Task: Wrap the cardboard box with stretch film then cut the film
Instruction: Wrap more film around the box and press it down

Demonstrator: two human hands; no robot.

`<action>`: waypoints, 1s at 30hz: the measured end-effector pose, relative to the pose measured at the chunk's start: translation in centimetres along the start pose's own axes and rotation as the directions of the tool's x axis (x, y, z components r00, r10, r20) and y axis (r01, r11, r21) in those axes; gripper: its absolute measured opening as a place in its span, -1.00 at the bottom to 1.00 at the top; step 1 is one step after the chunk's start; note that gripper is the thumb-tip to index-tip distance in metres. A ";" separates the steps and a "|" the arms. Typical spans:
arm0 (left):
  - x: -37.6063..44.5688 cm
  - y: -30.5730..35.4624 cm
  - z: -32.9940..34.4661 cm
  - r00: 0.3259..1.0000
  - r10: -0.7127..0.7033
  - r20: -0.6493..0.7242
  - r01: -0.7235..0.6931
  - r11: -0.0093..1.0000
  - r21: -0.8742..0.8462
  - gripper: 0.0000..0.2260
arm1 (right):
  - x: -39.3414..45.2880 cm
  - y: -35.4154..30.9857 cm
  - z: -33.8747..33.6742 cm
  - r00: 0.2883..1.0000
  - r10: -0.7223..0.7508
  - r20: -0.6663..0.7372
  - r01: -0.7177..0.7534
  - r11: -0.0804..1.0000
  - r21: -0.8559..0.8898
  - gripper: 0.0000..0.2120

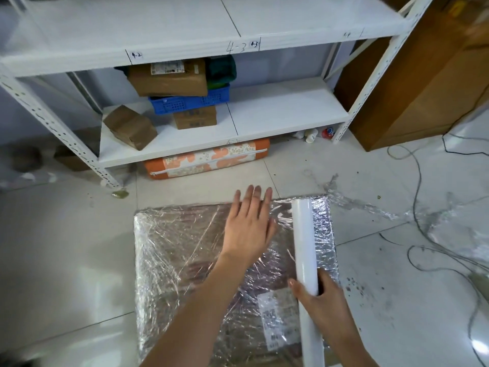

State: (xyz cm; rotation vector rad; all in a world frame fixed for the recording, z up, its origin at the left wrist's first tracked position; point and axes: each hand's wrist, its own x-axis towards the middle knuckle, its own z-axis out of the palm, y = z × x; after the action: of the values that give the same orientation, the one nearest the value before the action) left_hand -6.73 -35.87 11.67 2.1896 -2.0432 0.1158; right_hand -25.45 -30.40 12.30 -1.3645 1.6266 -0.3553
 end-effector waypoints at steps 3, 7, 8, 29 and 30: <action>0.8 0.9 0.3 0.997 -0.076 0.026 0.078 0.995 -0.057 -0.46 | -0.3 -0.2 0.0 1.000 -0.025 -0.019 0.025 0.999 0.021 -0.76; 0.7 1.1 1.0 0.994 -0.105 -0.035 0.105 0.994 -0.022 -0.51 | -1.4 -0.5 -0.2 0.998 -0.061 -0.003 0.061 0.998 0.009 -0.82; 0.6 1.1 1.1 0.993 -0.108 -0.048 0.107 0.994 -0.019 -0.51 | -1.6 -0.5 -0.3 0.998 -0.065 0.004 0.065 0.998 0.011 -0.81; -0.6 1.5 1.2 0.985 -0.159 -0.065 0.154 0.985 -0.074 -0.59 | -1.0 1.3 -2.6 0.999 0.030 -0.044 -0.022 0.987 0.158 -0.79; -0.6 1.5 1.2 0.985 -0.159 -0.069 0.154 0.986 -0.071 -0.60 | -0.9 1.4 -2.9 0.999 0.025 -0.025 -0.020 0.986 0.167 -0.79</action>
State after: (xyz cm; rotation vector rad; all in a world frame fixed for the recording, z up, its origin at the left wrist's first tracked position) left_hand -8.35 -35.57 10.48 2.2601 -1.8027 0.1098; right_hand -28.70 -30.08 13.21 -1.2195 1.5955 -0.4870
